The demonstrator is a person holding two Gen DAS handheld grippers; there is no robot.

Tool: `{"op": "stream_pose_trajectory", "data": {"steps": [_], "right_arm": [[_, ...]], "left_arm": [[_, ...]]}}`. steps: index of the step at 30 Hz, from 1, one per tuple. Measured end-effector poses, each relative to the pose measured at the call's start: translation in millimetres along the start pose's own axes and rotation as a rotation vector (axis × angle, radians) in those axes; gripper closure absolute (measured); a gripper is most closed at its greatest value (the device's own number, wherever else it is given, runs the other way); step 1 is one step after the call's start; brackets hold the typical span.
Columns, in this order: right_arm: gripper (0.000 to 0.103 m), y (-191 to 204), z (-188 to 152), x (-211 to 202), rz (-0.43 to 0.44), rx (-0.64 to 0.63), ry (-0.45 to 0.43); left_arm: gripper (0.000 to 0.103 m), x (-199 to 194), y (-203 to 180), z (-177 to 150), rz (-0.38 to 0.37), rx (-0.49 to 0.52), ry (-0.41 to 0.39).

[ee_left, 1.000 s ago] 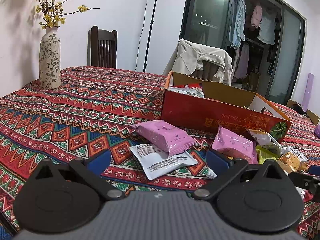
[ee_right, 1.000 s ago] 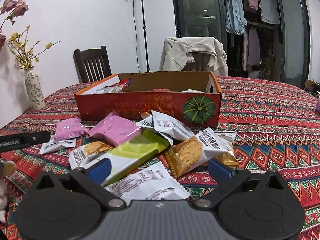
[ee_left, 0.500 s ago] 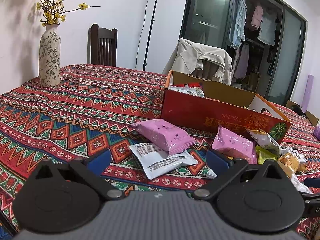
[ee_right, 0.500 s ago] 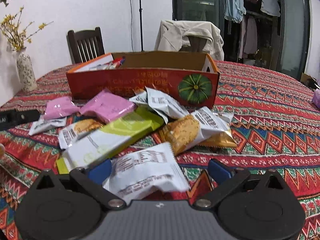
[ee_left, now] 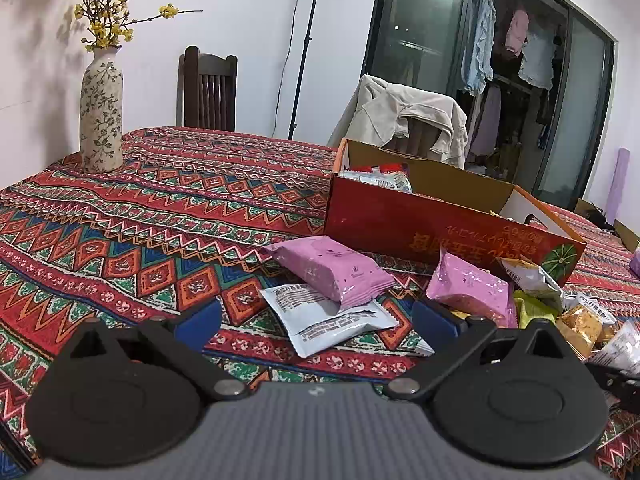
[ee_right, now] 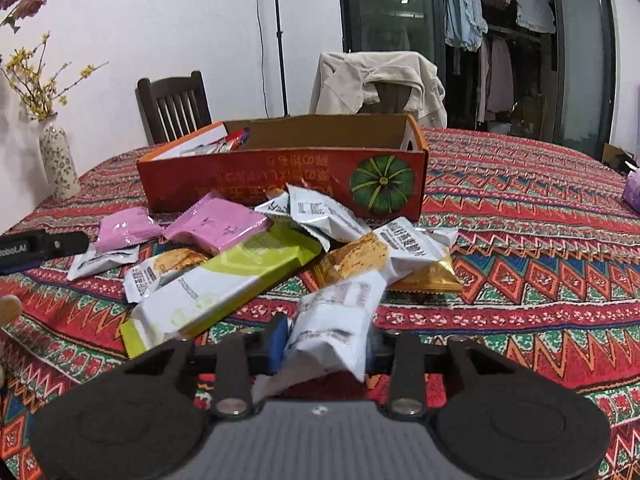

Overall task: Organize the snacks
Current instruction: 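Grasp a white wrapper packet with the left gripper while the right gripper holds its packet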

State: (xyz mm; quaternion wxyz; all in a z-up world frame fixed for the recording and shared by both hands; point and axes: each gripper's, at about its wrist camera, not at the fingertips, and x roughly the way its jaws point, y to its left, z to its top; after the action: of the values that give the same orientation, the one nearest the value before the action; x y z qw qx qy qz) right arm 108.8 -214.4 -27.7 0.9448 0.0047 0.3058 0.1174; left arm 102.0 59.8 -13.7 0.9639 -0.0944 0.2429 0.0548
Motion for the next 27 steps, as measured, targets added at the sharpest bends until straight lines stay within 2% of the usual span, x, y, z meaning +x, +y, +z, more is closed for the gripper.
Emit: {"op": "stream_pose_trajectory", "data": {"steps": [9,14,18,22,27], "right_arm": [[0.076,-7.7,5.5,-14.5,0.005,0.018,-0.081],[0.076,-14.5,12.1,-21.6,0.005,0.028,-0.124],[0.076,-18.7,14.1,-21.5,0.013,0.035,-0.135],[0.076,-20.8,17.6,-18.8,0.027,0.029,-0.144],[0.076,-21.7,20.5,-16.4,0.043,0.031,-0.156]], "left_arm": [[0.0,1.4,0.0,1.1,0.03,-0.001,0.011],[0.0,7.7,2.2,9.0,0.046,-0.001,0.055],[0.0,6.1,-5.1,15.5,0.076,0.078,0.048],[0.0,11.9,-9.8,24.2,0.107,0.152,0.075],[0.0,25.3,-9.7,26.8,0.083,0.172,0.143]]}}
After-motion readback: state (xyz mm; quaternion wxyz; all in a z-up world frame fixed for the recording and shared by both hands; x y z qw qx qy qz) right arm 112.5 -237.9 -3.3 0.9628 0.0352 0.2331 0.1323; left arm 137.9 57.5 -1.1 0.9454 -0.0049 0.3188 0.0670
